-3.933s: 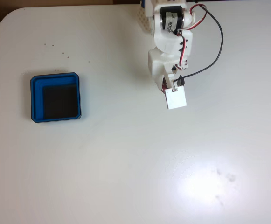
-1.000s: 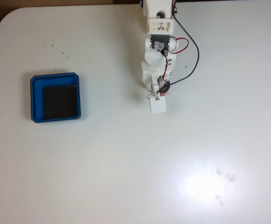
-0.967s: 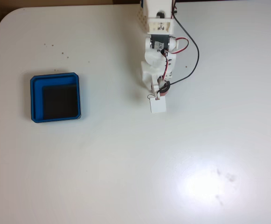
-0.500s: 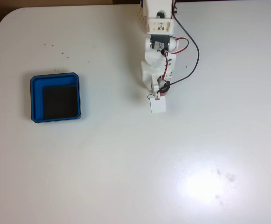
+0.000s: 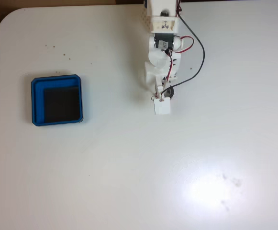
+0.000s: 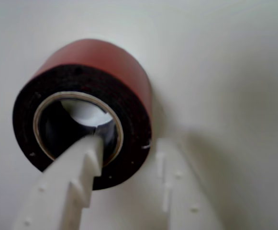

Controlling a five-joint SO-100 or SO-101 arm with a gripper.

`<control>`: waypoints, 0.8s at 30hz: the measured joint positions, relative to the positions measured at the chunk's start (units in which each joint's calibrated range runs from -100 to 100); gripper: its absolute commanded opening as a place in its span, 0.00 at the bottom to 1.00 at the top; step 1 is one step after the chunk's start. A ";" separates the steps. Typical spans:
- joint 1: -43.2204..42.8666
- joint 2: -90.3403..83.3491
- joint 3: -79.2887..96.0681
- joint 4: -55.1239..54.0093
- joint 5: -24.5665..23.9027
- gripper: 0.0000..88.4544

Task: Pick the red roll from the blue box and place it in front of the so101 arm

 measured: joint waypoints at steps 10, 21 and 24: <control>0.00 -26.67 7.09 0.00 0.00 0.12; 0.00 -61.98 27.98 0.00 0.08 0.12; 0.00 -66.55 32.11 0.00 0.08 0.12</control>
